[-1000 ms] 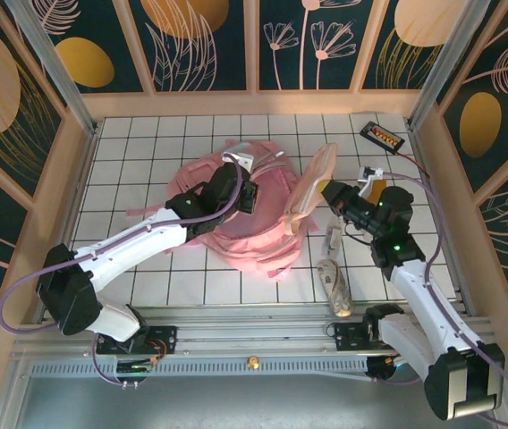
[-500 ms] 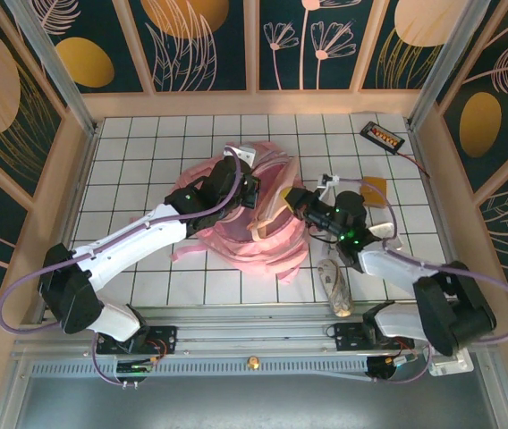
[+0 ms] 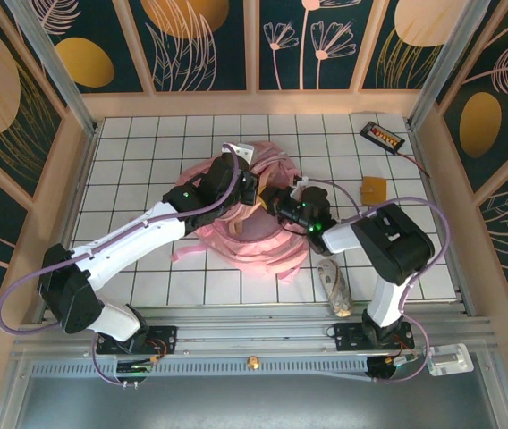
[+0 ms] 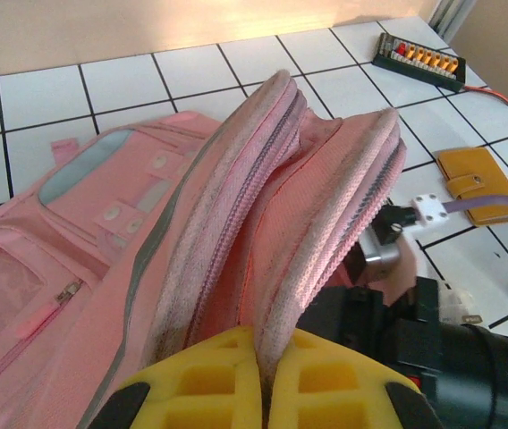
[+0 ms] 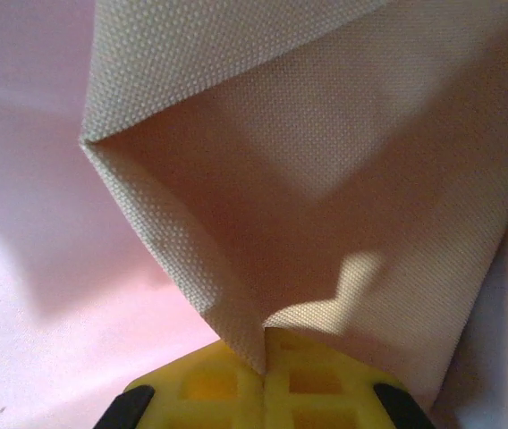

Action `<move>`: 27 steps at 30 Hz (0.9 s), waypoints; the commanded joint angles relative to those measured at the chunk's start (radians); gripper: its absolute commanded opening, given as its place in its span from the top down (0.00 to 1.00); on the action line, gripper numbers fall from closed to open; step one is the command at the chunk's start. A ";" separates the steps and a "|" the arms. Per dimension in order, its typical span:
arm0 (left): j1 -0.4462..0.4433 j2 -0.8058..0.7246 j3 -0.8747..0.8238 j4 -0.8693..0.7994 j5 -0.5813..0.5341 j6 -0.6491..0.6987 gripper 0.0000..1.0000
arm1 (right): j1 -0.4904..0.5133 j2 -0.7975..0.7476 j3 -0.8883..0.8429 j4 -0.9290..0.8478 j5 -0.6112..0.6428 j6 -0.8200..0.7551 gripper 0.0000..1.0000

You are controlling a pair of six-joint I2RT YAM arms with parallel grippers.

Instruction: Pack the student bag

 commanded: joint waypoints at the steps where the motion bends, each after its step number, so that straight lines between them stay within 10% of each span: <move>1: 0.003 -0.024 0.061 0.108 0.026 0.020 1.00 | 0.016 0.022 0.078 -0.155 0.003 -0.008 1.00; 16: 0.007 -0.018 0.036 0.124 0.030 0.028 1.00 | 0.029 -0.209 0.172 -0.926 0.158 -0.229 1.00; 27: 0.007 -0.040 -0.001 0.141 0.031 0.019 1.00 | 0.016 -0.249 0.154 -1.109 0.213 -0.246 1.00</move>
